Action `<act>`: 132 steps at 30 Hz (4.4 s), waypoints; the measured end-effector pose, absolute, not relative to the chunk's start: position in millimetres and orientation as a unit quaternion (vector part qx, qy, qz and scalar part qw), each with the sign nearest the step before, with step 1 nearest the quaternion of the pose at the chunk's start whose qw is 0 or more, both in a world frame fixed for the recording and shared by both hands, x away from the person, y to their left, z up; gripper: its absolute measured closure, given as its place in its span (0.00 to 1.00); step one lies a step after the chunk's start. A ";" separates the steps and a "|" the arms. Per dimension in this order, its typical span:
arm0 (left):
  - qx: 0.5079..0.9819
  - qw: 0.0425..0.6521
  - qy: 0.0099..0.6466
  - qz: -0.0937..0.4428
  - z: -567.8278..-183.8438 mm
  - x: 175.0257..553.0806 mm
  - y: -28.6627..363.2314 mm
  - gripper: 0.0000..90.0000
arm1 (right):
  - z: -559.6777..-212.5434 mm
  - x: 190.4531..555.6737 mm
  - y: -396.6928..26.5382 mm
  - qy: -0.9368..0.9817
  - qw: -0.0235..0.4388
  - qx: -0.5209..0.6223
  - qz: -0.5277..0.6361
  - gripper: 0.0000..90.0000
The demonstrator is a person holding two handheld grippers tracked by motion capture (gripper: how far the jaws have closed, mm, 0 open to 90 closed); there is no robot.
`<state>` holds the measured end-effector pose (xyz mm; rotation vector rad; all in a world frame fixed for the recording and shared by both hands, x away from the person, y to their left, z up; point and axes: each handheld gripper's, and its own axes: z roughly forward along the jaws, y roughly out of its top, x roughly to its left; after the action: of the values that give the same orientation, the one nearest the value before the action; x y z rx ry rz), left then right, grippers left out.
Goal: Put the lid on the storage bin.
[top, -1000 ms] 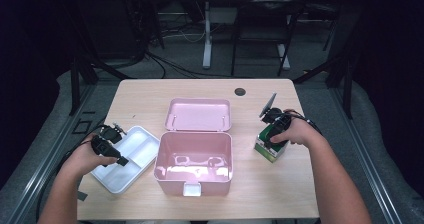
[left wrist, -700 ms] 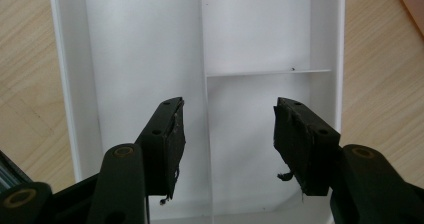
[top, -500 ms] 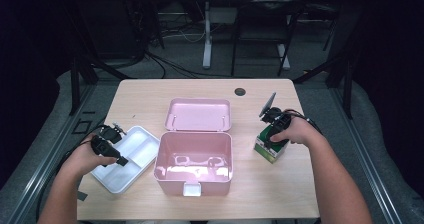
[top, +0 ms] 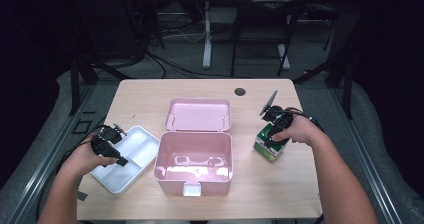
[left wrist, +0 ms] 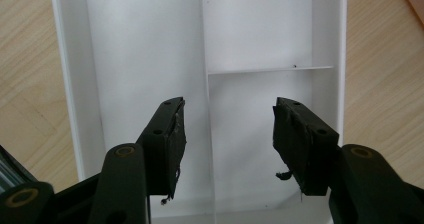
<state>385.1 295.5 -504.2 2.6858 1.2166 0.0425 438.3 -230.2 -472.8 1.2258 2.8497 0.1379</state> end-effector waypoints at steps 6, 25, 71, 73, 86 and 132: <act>0.906 0.101 0.410 0.013 -503.6 385.1 295.1 0.52 | -457.8 432.0 -225.6 0.933 0.029 0.356 0.034 0.18; 0.909 0.100 0.404 0.012 -503.3 384.7 291.8 0.52 | -423.4 414.0 -202.8 0.961 0.039 0.271 0.036 0.18; 0.912 0.095 0.399 0.008 -505.5 385.1 291.0 0.52 | -356.7 375.7 -149.7 0.992 0.044 0.109 0.035 0.19; 0.912 0.096 0.399 0.008 -505.3 385.1 290.6 0.52 | -353.8 374.4 -144.1 0.993 0.042 0.105 0.036 0.19; 0.913 0.097 0.397 0.008 -505.3 385.2 290.2 0.53 | -347.3 365.1 -97.1 0.996 0.036 0.075 0.038 0.18; 0.915 0.093 0.392 0.008 -507.2 385.3 288.4 0.53 | -410.6 366.4 -37.8 0.999 0.008 0.038 0.029 0.18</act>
<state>385.3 288.4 -507.2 2.7169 1.1649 0.0241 366.4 -37.8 -410.6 0.1183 3.1213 0.0891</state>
